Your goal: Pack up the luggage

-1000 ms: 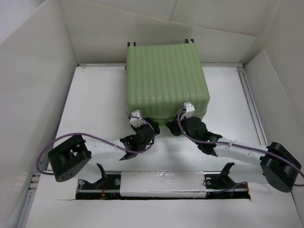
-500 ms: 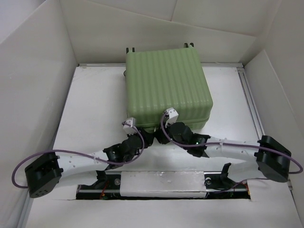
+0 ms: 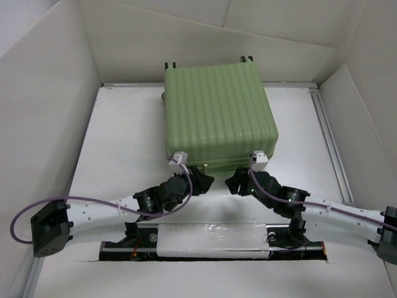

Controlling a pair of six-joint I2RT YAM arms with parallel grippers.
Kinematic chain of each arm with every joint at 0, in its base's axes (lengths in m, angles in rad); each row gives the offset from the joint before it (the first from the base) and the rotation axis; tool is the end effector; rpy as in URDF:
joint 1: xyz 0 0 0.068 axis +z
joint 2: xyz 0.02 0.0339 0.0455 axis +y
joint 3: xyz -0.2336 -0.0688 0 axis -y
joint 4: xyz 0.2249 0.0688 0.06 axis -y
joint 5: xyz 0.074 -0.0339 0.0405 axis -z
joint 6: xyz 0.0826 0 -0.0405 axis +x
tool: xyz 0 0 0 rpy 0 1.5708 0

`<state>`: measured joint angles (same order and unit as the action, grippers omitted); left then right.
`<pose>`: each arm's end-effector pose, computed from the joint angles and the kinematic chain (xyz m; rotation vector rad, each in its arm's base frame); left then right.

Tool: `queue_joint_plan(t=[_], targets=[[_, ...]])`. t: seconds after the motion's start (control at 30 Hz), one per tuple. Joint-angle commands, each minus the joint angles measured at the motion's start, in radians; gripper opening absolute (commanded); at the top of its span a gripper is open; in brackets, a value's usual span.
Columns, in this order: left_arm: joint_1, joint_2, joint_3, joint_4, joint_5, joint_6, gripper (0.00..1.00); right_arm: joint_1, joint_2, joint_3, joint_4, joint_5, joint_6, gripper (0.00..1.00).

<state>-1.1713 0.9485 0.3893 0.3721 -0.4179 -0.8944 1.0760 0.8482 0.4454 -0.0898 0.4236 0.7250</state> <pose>0.1294 -0.2202 0.2071 -0.0668 1.8841 -1.1193 0.1379 0.1841 0.1852 -0.0993 2.0862 0.6944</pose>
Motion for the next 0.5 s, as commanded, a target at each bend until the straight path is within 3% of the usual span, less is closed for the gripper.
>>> queue_joint_plan(t=[0.0,0.23,0.47], targets=[[-0.010,0.062,0.083,-0.041,-0.033,0.048,0.39,-0.033,0.034,-0.001,-0.042,0.035,0.056,0.57],[-0.010,0.105,0.145,-0.192,-0.231,0.005,0.39,-0.033,0.100,0.021,0.048,-0.013,0.008,0.62],[-0.001,0.160,0.166,-0.162,-0.228,0.035,0.44,-0.076,0.140,0.021,0.136,-0.049,-0.022,0.64]])
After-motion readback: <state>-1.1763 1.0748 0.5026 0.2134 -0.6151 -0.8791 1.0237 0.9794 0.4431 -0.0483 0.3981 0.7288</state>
